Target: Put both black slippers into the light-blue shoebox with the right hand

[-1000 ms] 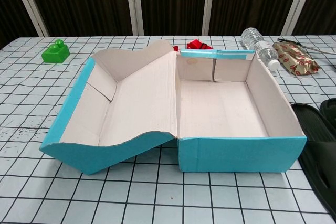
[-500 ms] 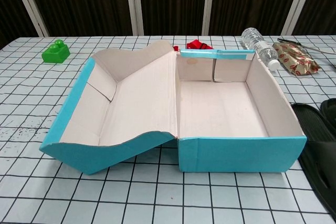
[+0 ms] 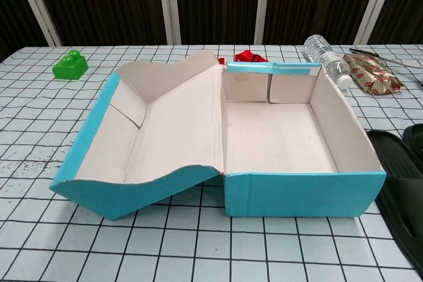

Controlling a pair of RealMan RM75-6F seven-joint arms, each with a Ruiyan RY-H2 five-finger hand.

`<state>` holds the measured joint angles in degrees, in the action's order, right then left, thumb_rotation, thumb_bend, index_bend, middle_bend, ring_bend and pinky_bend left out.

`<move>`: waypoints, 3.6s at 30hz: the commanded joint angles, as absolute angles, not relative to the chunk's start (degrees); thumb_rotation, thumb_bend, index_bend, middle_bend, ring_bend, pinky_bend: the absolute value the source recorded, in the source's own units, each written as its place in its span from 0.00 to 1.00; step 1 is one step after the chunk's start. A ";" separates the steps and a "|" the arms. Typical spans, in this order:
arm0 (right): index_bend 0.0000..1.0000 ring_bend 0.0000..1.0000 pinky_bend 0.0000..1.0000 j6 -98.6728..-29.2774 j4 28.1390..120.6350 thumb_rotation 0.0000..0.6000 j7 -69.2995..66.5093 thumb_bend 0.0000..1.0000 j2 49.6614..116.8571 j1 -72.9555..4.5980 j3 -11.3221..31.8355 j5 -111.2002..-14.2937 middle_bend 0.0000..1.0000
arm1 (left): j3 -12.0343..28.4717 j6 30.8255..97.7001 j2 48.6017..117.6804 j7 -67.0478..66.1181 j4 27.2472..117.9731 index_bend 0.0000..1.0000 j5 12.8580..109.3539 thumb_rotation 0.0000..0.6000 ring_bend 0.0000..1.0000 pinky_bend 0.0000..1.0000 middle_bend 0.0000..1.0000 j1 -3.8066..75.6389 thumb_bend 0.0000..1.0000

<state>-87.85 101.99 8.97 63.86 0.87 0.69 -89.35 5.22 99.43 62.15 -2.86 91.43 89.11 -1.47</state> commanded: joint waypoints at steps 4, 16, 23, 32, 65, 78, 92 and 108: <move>0.11 0.08 0.12 -89.55 106.00 1.00 14.40 0.18 64.58 3.32 -3.09 -93.83 0.06 | 4.96 98.11 62.05 -2.47 91.56 0.01 88.98 1.00 0.00 0.02 0.00 -1.09 0.22; 0.11 0.08 0.11 -86.04 105.64 1.00 21.48 0.18 71.07 3.58 -5.00 -94.57 0.06 | 5.25 98.93 61.32 -0.95 91.62 0.01 88.52 1.00 0.00 0.02 0.00 -1.71 0.22; 0.11 0.07 0.11 -83.62 105.20 1.00 26.56 0.18 74.53 2.94 -5.02 -94.06 0.06 | 5.08 98.40 61.29 -1.19 91.76 0.01 88.57 1.00 0.00 0.02 0.00 -1.60 0.22; 0.11 0.07 0.10 -77.92 104.80 1.00 32.58 0.18 78.49 0.49 -3.39 -88.84 0.05 | 5.07 98.37 61.30 -1.71 92.02 0.01 88.62 1.00 0.00 0.02 0.00 -1.63 0.22; 0.29 0.06 0.09 -74.86 98.21 1.00 35.18 0.19 82.12 -4.32 -0.74 -82.36 0.16 | 5.07 97.87 61.92 -4.41 92.34 0.01 88.51 1.00 0.00 0.02 0.00 -1.45 0.22; 0.45 0.17 0.09 -77.17 98.00 1.00 30.80 0.41 81.04 -4.73 -0.79 -84.68 0.35 | 4.98 97.61 61.91 -4.47 92.53 0.01 88.48 1.00 0.00 0.02 0.00 -1.43 0.22; 0.46 0.17 0.09 -79.09 109.51 1.00 35.65 0.44 71.25 -6.43 2.71 -83.48 0.37 | 4.94 97.65 61.79 -4.40 92.69 0.01 88.45 1.00 0.00 0.02 0.00 -1.54 0.22; 0.46 0.20 0.09 -66.62 130.68 1.00 30.85 0.46 60.75 -19.63 13.41 -71.54 0.39 | 5.12 98.32 61.62 -3.59 92.65 0.01 88.60 1.00 0.00 0.02 0.00 -1.80 0.22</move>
<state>-68.65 128.77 33.65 60.73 -17.82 11.87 -73.61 5.12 98.31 61.63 -3.58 92.65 88.59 -1.80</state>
